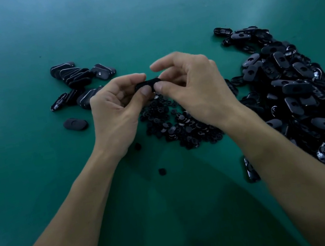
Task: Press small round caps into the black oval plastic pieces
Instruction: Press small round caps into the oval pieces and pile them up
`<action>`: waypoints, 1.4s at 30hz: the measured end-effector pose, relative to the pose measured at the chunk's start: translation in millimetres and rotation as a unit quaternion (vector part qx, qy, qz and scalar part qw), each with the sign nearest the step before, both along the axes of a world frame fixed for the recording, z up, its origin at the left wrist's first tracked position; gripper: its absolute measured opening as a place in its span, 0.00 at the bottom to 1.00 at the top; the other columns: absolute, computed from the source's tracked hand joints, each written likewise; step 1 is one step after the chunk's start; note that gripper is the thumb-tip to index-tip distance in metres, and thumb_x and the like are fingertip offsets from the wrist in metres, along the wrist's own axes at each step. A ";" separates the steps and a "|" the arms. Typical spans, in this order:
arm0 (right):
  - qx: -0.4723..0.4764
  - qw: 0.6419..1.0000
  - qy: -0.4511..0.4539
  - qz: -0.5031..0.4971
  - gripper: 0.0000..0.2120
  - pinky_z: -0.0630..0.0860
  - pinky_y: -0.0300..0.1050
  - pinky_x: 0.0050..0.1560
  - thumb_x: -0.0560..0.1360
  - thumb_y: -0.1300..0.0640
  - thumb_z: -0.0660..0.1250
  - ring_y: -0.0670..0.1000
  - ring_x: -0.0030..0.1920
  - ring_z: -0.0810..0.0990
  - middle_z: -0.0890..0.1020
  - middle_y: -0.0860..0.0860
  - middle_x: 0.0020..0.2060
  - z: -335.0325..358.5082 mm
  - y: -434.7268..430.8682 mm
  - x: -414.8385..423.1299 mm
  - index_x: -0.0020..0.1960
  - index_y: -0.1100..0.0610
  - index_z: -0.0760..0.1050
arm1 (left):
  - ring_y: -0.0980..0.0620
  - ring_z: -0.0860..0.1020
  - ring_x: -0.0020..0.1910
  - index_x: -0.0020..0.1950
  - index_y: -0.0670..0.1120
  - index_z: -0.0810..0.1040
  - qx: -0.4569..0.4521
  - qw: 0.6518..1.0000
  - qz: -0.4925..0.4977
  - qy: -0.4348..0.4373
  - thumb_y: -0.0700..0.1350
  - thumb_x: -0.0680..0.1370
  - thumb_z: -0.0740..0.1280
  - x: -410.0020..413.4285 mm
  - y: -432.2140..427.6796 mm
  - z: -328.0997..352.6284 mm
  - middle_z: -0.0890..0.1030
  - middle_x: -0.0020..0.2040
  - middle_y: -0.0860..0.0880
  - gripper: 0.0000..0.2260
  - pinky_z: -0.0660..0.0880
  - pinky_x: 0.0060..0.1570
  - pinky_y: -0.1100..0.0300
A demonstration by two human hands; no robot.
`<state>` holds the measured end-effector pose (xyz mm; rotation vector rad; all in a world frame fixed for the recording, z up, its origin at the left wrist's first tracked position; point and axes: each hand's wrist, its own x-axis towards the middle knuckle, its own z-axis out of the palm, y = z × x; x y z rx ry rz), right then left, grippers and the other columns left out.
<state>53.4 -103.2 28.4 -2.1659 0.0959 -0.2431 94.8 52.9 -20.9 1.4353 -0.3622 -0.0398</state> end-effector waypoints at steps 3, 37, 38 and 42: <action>0.004 1.000 0.002 0.025 0.09 0.81 0.38 0.51 0.75 0.59 0.73 0.39 0.42 0.84 0.85 0.44 0.40 1.4 -5.7 2.0 0.54 0.53 0.84 | 0.58 0.83 0.41 0.52 0.45 0.81 -0.002 1.000 -0.008 0.001 0.33 0.77 0.70 -0.5 0.2 0.2 0.86 0.42 0.54 0.08 0.79 0.47 0.64; 0.054 0.996 0.041 0.055 0.08 0.78 0.38 0.40 0.69 0.61 0.73 0.41 0.34 0.84 0.85 0.45 0.32 5.1 -15.4 6.9 0.40 0.48 0.82 | 0.57 0.84 0.40 0.51 0.43 0.81 -0.019 0.998 -0.048 0.038 0.30 0.75 0.71 -4.5 -3.3 0.9 0.87 0.42 0.52 0.10 0.80 0.45 0.64; 0.057 0.996 0.043 0.057 0.08 0.78 0.39 0.40 0.69 0.61 0.73 0.42 0.34 0.84 0.85 0.45 0.32 5.6 -15.9 7.3 0.40 0.48 0.82 | 0.56 0.84 0.40 0.51 0.43 0.82 -0.021 0.998 -0.046 0.039 0.30 0.75 0.71 -4.6 -3.5 1.0 0.87 0.42 0.52 0.09 0.80 0.46 0.64; 0.072 0.993 0.060 0.067 0.07 0.80 0.41 0.40 0.70 0.63 0.73 0.45 0.33 0.84 0.86 0.50 0.32 7.9 -18.5 8.8 0.42 0.52 0.83 | 0.56 0.84 0.39 0.51 0.42 0.82 -0.027 0.998 -0.043 0.043 0.31 0.75 0.71 -4.6 -3.3 1.7 0.87 0.41 0.52 0.08 0.80 0.45 0.63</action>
